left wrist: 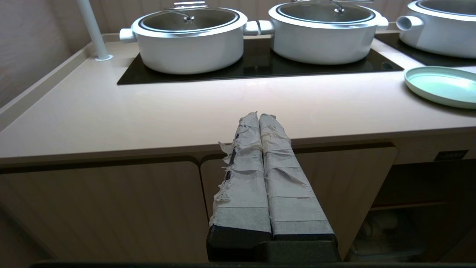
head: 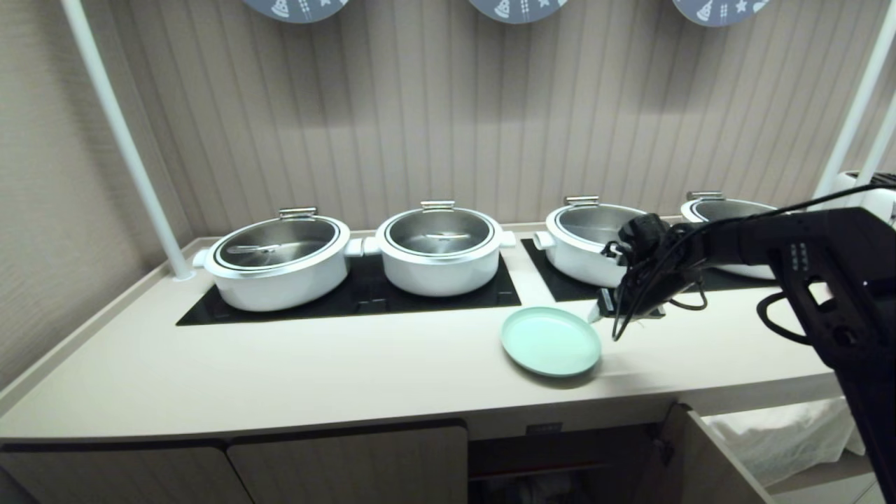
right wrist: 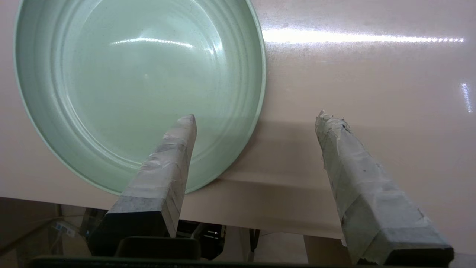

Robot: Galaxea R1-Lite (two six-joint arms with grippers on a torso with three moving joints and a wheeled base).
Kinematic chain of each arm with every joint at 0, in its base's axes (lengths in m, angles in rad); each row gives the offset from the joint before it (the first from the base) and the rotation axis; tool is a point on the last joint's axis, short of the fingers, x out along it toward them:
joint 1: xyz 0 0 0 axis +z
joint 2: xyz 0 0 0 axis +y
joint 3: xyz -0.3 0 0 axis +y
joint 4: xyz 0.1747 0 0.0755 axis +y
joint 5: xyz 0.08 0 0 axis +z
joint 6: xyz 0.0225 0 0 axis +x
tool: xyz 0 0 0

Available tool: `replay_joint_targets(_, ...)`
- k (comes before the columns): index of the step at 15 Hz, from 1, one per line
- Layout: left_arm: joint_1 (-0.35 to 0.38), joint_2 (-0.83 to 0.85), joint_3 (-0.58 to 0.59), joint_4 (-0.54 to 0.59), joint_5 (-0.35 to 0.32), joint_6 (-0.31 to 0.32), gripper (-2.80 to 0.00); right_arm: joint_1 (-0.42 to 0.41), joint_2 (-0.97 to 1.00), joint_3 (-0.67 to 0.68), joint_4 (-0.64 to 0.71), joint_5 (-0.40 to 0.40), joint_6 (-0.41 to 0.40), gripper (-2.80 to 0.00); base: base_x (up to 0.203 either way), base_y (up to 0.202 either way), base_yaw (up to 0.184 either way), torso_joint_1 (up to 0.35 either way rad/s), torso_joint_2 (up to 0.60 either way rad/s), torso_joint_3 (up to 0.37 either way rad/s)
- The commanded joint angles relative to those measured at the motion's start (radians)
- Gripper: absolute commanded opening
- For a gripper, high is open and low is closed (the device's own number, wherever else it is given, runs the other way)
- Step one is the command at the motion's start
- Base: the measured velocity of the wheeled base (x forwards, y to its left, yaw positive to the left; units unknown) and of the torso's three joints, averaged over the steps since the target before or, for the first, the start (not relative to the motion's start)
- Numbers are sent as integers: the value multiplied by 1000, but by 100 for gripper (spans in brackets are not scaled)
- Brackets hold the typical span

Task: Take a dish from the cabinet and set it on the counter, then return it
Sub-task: Pick up the plate from the table

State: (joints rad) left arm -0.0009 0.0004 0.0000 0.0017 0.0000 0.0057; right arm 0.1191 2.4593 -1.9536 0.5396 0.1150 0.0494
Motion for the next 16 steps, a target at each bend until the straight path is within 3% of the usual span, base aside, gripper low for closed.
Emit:
replay_joint_targets(1,0,0,0,0,0,0,-280,3,13,-1,3,-6,1,0,0,0,0,0,0,0)
replay_joint_targets(16,0,0,0,0,0,0,-280,22,132,-2,-115,-12,1,0,0,0,0,0,0,0)
